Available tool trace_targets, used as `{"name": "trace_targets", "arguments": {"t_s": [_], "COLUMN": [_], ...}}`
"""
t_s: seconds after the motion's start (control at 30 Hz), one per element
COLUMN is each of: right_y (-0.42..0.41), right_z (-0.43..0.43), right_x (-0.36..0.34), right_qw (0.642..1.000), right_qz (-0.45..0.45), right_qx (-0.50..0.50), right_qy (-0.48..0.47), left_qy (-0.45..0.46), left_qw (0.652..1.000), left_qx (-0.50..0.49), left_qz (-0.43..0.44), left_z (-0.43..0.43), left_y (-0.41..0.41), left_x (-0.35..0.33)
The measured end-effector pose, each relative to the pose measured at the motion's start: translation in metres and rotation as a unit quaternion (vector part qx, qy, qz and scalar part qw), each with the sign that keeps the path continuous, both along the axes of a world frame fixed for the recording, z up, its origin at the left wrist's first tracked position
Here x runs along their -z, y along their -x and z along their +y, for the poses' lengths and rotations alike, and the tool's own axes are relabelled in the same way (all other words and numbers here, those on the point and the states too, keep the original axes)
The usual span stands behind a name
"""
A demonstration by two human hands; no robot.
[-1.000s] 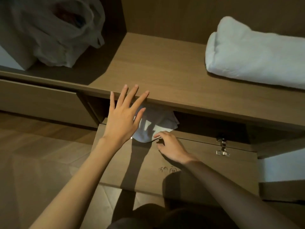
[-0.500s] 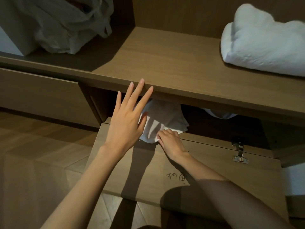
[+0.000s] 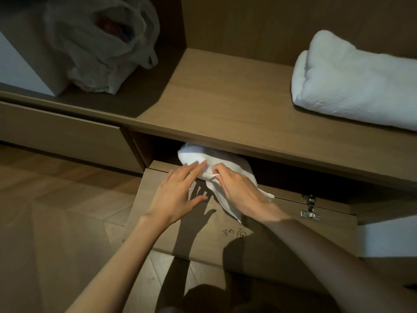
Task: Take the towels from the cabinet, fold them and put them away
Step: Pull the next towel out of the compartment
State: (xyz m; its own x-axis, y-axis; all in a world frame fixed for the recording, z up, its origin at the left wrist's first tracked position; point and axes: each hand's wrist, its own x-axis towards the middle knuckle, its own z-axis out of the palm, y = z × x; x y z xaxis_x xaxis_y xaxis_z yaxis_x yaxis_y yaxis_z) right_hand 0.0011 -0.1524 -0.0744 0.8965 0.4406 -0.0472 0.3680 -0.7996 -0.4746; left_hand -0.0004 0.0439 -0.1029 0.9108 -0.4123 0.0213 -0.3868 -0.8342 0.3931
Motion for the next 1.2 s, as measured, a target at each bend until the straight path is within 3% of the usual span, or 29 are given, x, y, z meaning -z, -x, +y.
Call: {"name": "trace_targets", "arguments": {"t_s": [0.37,0.53,0.67,1.03,1.2], "right_y": [0.013,0.025,0.034,0.052,0.059], "right_z": [-0.028,-0.05,-0.069,-0.089,-0.089], "right_x": [-0.193,-0.3,-0.373,-0.58,-0.661], "right_qw": [0.994,0.992,0.993,0.998,0.998], "right_qz": [0.03,0.09,0.064,0.012,-0.014], "right_qx": [0.002,0.027,0.017,0.064,0.04], "right_qy": [0.106,0.08,0.102,0.017,-0.049], "left_qy": [0.05,0.065,0.071,0.121,0.212], "left_qw": [0.985,0.984,0.984,0.972,0.947], "left_qx": [-0.096,-0.077,-0.042,-0.121,-0.125], "left_qz": [0.131,0.143,0.155,0.164,0.205], "left_z": [-0.028,-0.049,-0.074,-0.107,-0.11], "left_y": [0.02,0.022,0.029,0.059,0.081], "left_x": [-0.151,-0.249,-0.323,-0.499,-0.569]}}
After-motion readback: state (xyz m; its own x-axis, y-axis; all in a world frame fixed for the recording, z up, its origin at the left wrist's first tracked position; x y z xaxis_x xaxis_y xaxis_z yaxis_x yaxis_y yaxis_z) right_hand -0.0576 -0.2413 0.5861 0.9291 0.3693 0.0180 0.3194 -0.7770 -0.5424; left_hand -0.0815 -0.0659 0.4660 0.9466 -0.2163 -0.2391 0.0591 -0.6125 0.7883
